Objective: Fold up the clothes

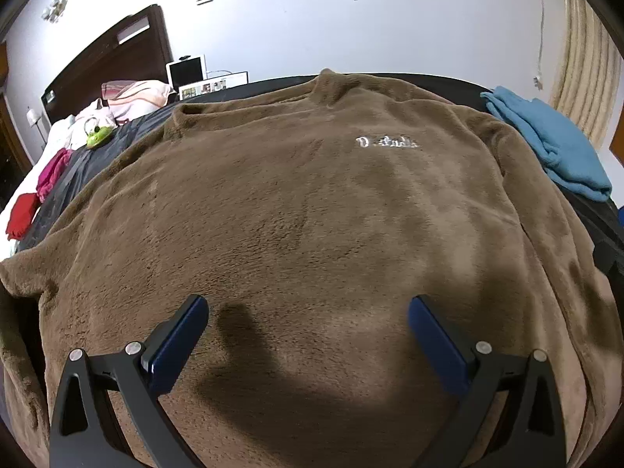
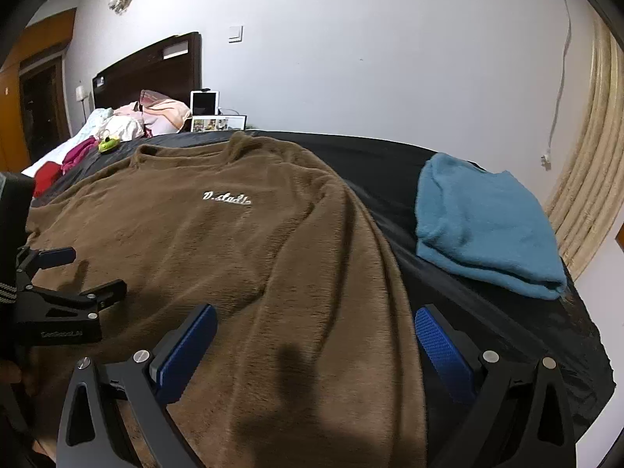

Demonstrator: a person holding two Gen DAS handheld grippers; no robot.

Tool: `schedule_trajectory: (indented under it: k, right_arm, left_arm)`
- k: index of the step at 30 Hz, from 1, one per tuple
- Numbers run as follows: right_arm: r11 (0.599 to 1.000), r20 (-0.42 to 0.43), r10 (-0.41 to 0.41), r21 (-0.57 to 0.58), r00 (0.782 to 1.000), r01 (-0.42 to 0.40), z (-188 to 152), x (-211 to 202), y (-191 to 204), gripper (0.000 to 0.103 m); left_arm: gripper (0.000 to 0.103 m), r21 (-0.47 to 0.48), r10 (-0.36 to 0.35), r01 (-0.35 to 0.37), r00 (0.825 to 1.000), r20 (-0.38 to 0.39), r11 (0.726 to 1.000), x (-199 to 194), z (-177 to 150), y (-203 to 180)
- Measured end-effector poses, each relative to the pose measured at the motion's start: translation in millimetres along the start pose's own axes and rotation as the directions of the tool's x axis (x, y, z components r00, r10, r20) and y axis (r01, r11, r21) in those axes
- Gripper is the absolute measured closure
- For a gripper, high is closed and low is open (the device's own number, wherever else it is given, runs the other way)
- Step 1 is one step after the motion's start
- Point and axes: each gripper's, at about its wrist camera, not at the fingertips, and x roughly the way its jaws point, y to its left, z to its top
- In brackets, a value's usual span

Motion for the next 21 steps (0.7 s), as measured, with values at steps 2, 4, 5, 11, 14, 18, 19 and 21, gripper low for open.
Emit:
schedule_trajectory:
  k: [2,4,5,11,14,18,19,21]
  right_arm:
    - [1.0,0.004,-0.004,-0.004,1.0,0.004,0,0,5,0.0]
    - [1.0,0.002,0.003,-0.005,1.0,-0.003,0,1,9,0.0]
    - [1.0,0.001,0.007,-0.005,1.0,-0.007,0,2,12,0.0]
    - [0.998,-0.022,0.061,-0.002,0.998,-0.061,-1,8,22,0.0]
    - [0.996,-0.029,0.09,0.017,0.996,-0.089,-1,9,22,0.0]
    - [0.995,-0.021,0.093,0.027,0.995,-0.092,-1,7,22,0.0]
    - [0.995,-0.02,0.096,0.031,0.995,-0.095,0,6,22,0.0]
    - [0.994,-0.013,0.102,0.038,0.995,-0.102,0,5,23,0.0]
  left_arm:
    - [0.0,-0.006,0.005,-0.005,1.0,-0.006,1.0,2,0,3]
    - [0.0,-0.014,0.013,-0.013,1.0,-0.011,1.0,4,0,5]
    - [0.0,-0.02,0.018,-0.018,1.0,-0.015,1.0,5,1,7]
    - [0.0,-0.053,0.017,-0.019,0.999,-0.046,0.998,12,0,17]
    - [0.0,-0.065,0.002,-0.006,0.998,-0.063,0.998,15,0,20]
    - [0.0,-0.071,-0.015,0.01,0.997,-0.075,0.997,19,0,21]
    - [0.0,-0.067,-0.014,0.009,0.997,-0.075,0.998,19,0,21]
    - [0.0,-0.068,-0.016,0.011,0.997,-0.074,0.998,19,-1,21]
